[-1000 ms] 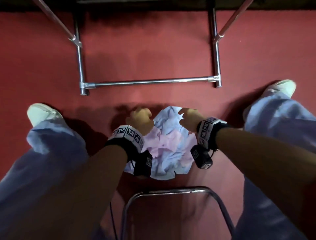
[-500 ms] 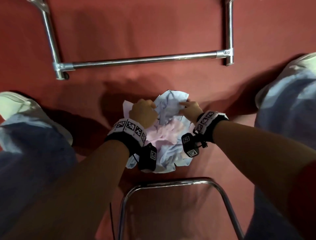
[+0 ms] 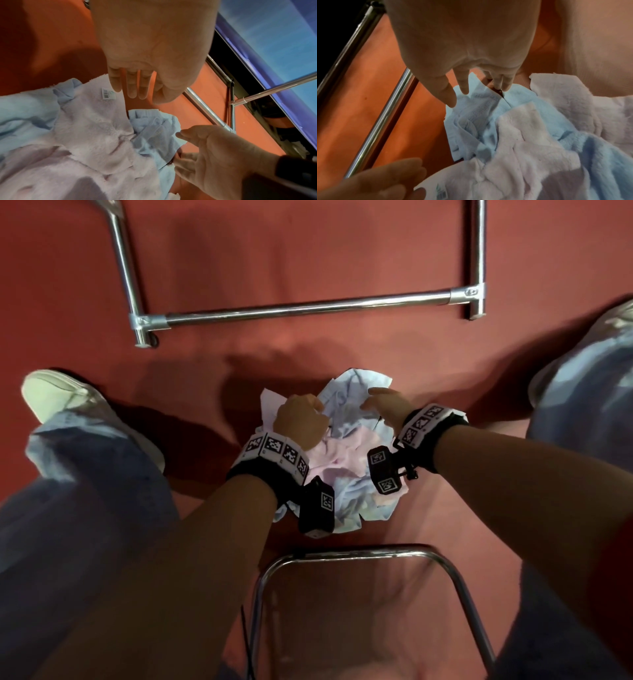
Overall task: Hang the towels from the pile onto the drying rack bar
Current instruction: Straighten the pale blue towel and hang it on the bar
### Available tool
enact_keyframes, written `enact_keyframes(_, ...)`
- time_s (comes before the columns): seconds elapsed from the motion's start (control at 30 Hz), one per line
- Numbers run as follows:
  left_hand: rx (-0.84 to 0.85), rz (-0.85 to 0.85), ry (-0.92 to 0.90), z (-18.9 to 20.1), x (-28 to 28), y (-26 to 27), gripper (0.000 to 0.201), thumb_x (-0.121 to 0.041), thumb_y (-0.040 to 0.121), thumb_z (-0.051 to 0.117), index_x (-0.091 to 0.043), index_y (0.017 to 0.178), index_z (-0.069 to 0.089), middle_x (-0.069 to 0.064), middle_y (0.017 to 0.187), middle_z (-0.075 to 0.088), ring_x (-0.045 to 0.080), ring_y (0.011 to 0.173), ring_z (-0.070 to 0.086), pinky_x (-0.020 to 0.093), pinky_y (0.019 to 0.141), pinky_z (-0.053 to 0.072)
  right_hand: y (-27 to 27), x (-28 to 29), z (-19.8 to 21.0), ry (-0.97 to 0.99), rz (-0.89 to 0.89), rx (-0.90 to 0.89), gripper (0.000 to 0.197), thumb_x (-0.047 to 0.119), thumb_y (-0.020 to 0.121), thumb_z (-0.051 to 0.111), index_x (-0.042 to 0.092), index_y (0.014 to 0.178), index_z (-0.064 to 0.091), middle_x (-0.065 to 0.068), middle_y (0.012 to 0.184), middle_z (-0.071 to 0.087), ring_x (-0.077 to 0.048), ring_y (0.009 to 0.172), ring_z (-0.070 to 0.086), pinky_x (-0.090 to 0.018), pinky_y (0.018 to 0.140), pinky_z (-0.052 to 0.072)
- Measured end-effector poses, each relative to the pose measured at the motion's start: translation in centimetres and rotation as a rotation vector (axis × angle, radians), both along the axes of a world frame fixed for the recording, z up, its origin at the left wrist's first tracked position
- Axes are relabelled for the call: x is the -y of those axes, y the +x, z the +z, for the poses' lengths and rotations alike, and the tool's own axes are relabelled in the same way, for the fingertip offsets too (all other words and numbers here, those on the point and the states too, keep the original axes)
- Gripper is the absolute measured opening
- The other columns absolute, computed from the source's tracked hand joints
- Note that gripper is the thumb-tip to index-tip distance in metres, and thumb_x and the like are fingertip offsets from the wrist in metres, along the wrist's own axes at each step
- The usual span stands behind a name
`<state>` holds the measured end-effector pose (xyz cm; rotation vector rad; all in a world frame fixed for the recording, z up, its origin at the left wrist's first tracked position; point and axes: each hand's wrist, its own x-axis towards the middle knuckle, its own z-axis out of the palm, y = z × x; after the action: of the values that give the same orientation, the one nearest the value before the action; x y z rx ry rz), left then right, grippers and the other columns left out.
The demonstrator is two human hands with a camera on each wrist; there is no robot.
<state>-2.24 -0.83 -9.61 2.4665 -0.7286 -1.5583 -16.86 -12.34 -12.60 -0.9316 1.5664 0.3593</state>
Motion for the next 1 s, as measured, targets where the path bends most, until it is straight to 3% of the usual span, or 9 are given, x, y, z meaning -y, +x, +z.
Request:
enact_keyframes(0.13,-0.025,-0.046,0.011,-0.8,-0.2,-0.4,0.025,-0.019,0.084,0.061,-0.022,0.107,0.069,0.007,0.124,0.064,0.028,0.111,0.062,0.038,0.097,0.049,-0.2,-0.2,0.0,0.01,0.005,-0.011,0.039,0.01,0.085,0.067,0.009,0.123,0.064,-0.006,0.12,0.061,-0.015,0.094,0.054,-0.023,0.08,0.044)
enact_keyframes(0.27,-0.024,-0.053,0.0,-0.9,-0.1,-0.3,0.029,-0.017,0.084,0.06,-0.02,0.111,0.07,0.008,0.124,0.064,0.028,0.112,0.061,0.038,0.098,0.049,-0.9,0.2,0.7,-0.014,-0.072,0.013,0.041,0.004,0.087,0.063,0.012,0.127,0.062,-0.005,0.117,0.061,-0.01,0.083,0.056,-0.011,0.057,0.042)
enact_keyframes(0.37,-0.03,-0.057,0.001,-0.7,-0.2,-0.2,0.028,-0.018,0.082,0.06,-0.021,0.109,0.069,0.008,0.123,0.065,0.028,0.112,0.061,0.039,0.098,0.049,-0.7,0.0,1.2,0.056,-0.075,0.038,0.038,0.011,0.086,0.063,0.023,0.122,0.065,-0.002,0.127,0.061,-0.02,0.109,0.058,-0.026,0.081,0.046)
enact_keyframes(0.43,-0.024,-0.052,0.001,-0.5,-0.3,0.0,0.028,-0.019,0.083,0.061,-0.022,0.109,0.069,0.008,0.123,0.064,0.028,0.112,0.061,0.041,0.099,0.049,-0.5,-0.1,1.3,0.087,-0.096,0.046,0.028,0.013,0.085,0.063,0.029,0.107,0.068,-0.002,0.127,0.061,-0.024,0.117,0.055,-0.036,0.09,0.046)
enact_keyframes(0.5,-0.008,-0.059,-0.001,-0.4,-0.4,0.2,0.027,-0.018,0.085,0.06,-0.021,0.11,0.069,0.009,0.123,0.064,0.029,0.113,0.06,0.041,0.1,0.048,-0.2,-0.3,1.1,0.109,-0.194,0.07,0.025,0.009,0.083,0.061,0.028,0.098,0.068,-0.008,0.118,0.062,-0.025,0.108,0.059,-0.035,0.085,0.048)
enact_keyframes(0.6,0.009,-0.059,-0.007,-0.6,-0.7,0.3,0.027,-0.016,0.087,0.058,-0.019,0.111,0.068,0.009,0.124,0.063,0.028,0.116,0.058,0.036,0.101,0.045,0.5,-0.6,1.3,0.137,-0.287,0.104,0.029,0.011,0.083,0.06,0.026,0.107,0.066,-0.004,0.103,0.06,-0.023,0.093,0.06,-0.036,0.083,0.045)
enact_keyframes(0.73,0.016,-0.045,-0.021,-0.4,-1.0,0.2,0.028,-0.013,0.089,0.059,-0.015,0.116,0.068,0.007,0.127,0.062,0.025,0.117,0.058,0.027,0.095,0.042,1.0,-1.0,1.1,0.13,-0.271,0.084,0.012,0.026,0.087,0.062,0.025,0.098,0.067,0.003,0.102,0.063,-0.022,0.105,0.061,-0.039,0.092,0.045)
enact_keyframes(0.83,0.018,-0.029,-0.032,-0.1,-0.9,0.2,0.028,-0.012,0.089,0.058,-0.015,0.115,0.068,0.007,0.125,0.063,0.024,0.116,0.058,0.023,0.088,0.04,1.1,-1.0,0.8,0.121,-0.259,0.083,0.006,0.028,0.088,0.063,0.023,0.09,0.066,0.003,0.097,0.064,-0.02,0.098,0.062,-0.036,0.086,0.047)
enact_keyframes(1.0,0.011,-0.032,-0.019,0.9,-0.6,0.3,0.027,-0.012,0.09,0.057,-0.014,0.115,0.068,0.006,0.125,0.064,0.024,0.116,0.059,0.026,0.093,0.042,1.1,-1.0,1.5,0.125,-0.279,0.142,0.014,0.017,0.089,0.06,0.016,0.103,0.061,0.001,0.092,0.065,-0.022,0.09,0.065,-0.033,0.075,0.049)
